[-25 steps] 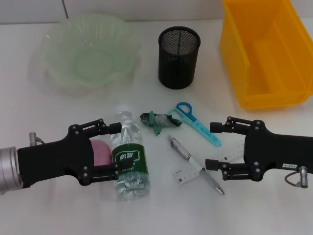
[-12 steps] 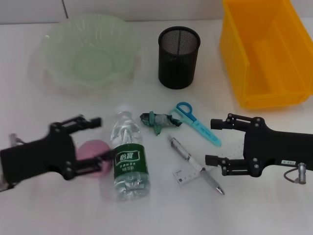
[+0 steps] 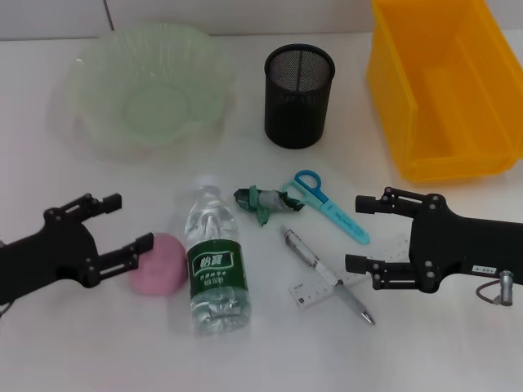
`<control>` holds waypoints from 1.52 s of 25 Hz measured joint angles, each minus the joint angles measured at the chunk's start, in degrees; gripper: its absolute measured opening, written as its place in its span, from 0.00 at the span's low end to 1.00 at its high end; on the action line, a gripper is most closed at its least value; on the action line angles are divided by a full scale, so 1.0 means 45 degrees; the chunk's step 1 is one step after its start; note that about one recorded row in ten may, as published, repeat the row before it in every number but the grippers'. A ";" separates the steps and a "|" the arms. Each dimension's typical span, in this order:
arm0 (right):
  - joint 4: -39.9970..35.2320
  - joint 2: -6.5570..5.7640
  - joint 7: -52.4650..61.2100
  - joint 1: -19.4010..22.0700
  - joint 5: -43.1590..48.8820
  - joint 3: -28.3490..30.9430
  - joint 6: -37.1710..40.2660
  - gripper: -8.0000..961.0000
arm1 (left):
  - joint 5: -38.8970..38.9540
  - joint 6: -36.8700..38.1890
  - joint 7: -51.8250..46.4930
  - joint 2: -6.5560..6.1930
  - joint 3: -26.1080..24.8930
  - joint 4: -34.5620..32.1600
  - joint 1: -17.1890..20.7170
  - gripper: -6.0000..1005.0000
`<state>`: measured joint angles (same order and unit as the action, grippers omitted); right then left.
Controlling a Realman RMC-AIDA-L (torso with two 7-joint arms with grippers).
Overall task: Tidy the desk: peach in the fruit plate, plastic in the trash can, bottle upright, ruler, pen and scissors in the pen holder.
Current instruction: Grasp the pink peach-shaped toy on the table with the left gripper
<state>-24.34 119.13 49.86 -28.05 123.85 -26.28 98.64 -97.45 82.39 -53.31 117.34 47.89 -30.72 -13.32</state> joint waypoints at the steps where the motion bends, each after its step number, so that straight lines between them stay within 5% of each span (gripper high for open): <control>1: 0.0000 -0.0005 0.0001 0.0002 -0.0002 0.0000 -0.0029 0.86 | 0.0000 0.0000 0.0000 0.0000 0.0000 0.0000 0.0000 0.72; 16: -0.0058 -0.0028 0.0054 -0.0100 -0.0004 0.0000 -0.0107 0.85 | -0.1137 -0.0073 -0.0576 0.0175 0.0036 0.0034 -0.0230 0.67; 32: -0.0098 -0.0015 0.0207 -0.0136 -0.0003 -0.0118 -0.0224 0.86 | -0.1572 -0.0038 -0.1038 0.0108 0.0588 -0.0164 -0.0437 0.17; 38: -0.0082 -0.0008 0.0209 -0.0079 -0.0002 -0.0075 -0.0225 0.86 | -0.1779 -0.0384 -0.0642 0.0228 0.0565 -0.0545 -0.0310 0.05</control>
<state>-24.71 119.09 50.80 -28.41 123.84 -26.61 97.63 -105.45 80.66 -56.20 118.36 50.43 -33.17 -14.72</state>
